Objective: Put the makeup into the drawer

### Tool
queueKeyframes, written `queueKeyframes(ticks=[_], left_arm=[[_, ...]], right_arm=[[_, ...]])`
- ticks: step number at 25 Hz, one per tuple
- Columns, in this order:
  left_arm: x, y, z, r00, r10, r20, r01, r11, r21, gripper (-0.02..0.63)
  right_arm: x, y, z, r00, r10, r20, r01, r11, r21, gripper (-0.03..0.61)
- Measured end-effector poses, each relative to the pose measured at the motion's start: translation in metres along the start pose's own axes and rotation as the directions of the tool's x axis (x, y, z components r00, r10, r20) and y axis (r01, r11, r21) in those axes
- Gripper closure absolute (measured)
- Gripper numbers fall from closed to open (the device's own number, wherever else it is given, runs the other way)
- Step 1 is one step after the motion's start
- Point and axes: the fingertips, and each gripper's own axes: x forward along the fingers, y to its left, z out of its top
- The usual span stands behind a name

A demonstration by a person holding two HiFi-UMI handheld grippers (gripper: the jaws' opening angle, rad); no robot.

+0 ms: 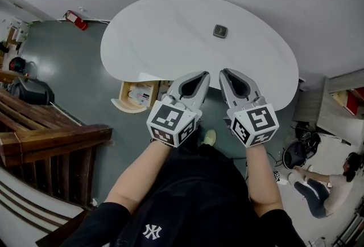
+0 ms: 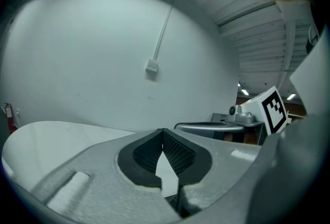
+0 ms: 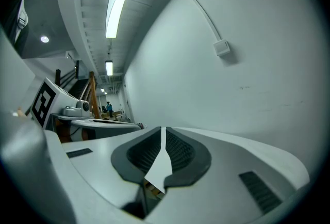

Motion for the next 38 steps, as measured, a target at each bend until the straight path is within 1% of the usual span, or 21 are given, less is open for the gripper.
queueKeyframes(ticks=[4,9,16,22,27,31,35,38], left_arm=[[0.028,0.023,-0.003,0.999,-0.034,-0.012,0.034,0.999,0.013,0.603],[0.067,0.064,-0.010,0.997,-0.066,-0.040,0.067,0.998,0.011,0.604],[0.128,0.120,-0.042,0.992,-0.084,-0.093,0.084,0.996,0.002,0.603],[0.175,0.154,-0.075,0.988,-0.089,-0.125,0.086,0.996,-0.023,0.603],[0.204,0.175,-0.102,0.984,-0.097,-0.150,0.091,0.995,-0.051,0.603],[0.220,0.187,-0.120,0.981,-0.102,-0.167,0.092,0.993,-0.068,0.604],[0.230,0.200,-0.131,0.979,-0.104,-0.177,0.092,0.993,-0.074,0.604],[0.234,0.208,-0.139,0.977,-0.105,-0.186,0.091,0.993,-0.080,0.603]], right_arm=[[0.030,-0.021,-0.007,0.999,-0.034,-0.035,0.034,0.999,-0.002,0.522],[0.076,-0.054,-0.022,0.992,-0.096,-0.081,0.097,0.995,0.014,0.499],[0.137,-0.109,-0.059,0.971,-0.199,-0.136,0.206,0.977,0.045,0.465],[0.179,-0.159,-0.106,0.940,-0.276,-0.201,0.298,0.950,0.093,0.416],[0.206,-0.189,-0.141,0.913,-0.325,-0.248,0.360,0.926,0.115,0.383],[0.219,-0.207,-0.167,0.886,-0.365,-0.286,0.412,0.903,0.126,0.365],[0.234,-0.218,-0.188,0.862,-0.393,-0.319,0.448,0.887,0.117,0.323],[0.242,-0.224,-0.200,0.838,-0.422,-0.346,0.485,0.867,0.116,0.291]])
